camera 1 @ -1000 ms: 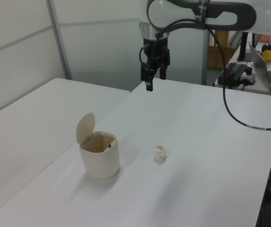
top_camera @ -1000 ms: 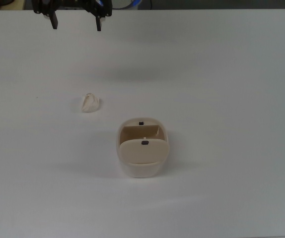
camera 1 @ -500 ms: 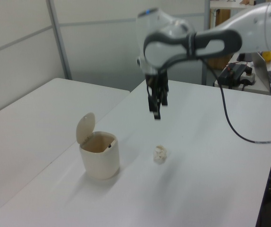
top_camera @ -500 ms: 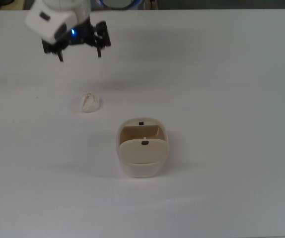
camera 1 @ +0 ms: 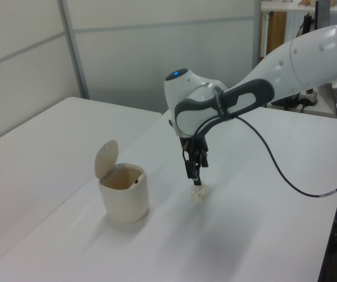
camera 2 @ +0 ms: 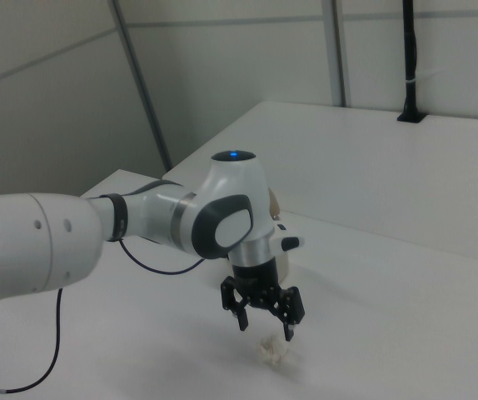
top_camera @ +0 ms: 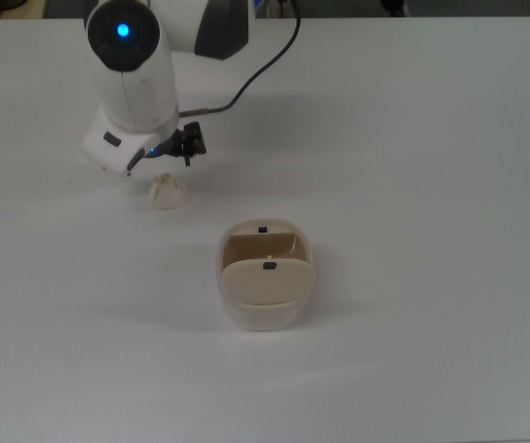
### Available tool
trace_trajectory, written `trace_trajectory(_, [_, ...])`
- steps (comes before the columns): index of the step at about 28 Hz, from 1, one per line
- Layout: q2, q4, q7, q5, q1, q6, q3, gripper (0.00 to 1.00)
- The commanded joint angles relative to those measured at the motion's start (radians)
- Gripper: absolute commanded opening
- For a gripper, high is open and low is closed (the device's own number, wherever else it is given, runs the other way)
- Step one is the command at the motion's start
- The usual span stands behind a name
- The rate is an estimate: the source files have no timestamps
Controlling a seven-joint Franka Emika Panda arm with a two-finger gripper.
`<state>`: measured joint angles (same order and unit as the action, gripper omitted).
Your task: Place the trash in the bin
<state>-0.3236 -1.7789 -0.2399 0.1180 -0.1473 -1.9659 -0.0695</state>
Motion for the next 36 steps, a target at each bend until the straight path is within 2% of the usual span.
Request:
trace_trajectory(1, [-0.028, -0.005, -0.018, 0.014, -0.008, -0.056, 0.004, 1.00])
trace_trajectory(2, [-0.028, -0.005, -0.018, 0.014, -0.008, -0.057, 0.004, 0.99])
trace_trajectory(3, [-0.029, -0.007, -0.018, 0.014, -0.008, -0.057, 0.004, 0.90])
trace_trajectory(6, [-0.041, -0.007, -0.018, 0.014, -0.008, -0.061, 0.002, 0.82])
trace_trajectory(13, [-0.081, -0.008, -0.016, 0.014, 0.002, -0.119, 0.002, 0.81])
trace_trajectory(18, [-0.091, -0.005, 0.008, 0.014, 0.003, -0.168, 0.004, 0.70])
trace_trajectory(19, [-0.086, -0.001, 0.011, 0.014, 0.003, -0.175, 0.004, 0.62])
trace_trajectory(22, [-0.071, 0.004, 0.008, 0.014, 0.003, -0.176, 0.004, 0.53])
trace_trajectory(24, [-0.033, 0.009, 0.001, 0.014, 0.000, -0.173, 0.004, 0.47])
trace_trajectory(28, [0.011, 0.016, -0.002, 0.014, -0.003, -0.160, 0.002, 0.45])
trace_trajectory(29, [0.017, 0.016, 0.001, 0.012, 0.002, -0.157, 0.002, 0.52])
trace_trajectory(30, [0.014, 0.016, 0.004, 0.014, 0.003, -0.153, 0.002, 0.66])
trace_trajectory(31, [0.011, 0.015, 0.008, 0.014, 0.003, -0.146, 0.002, 0.89])
trace_trajectory(32, [0.008, 0.012, 0.010, 0.014, 0.003, -0.143, 0.002, 1.00])
trace_trajectory(36, [-0.005, -0.022, 0.004, 0.046, 0.003, -0.131, 0.002, 1.00])
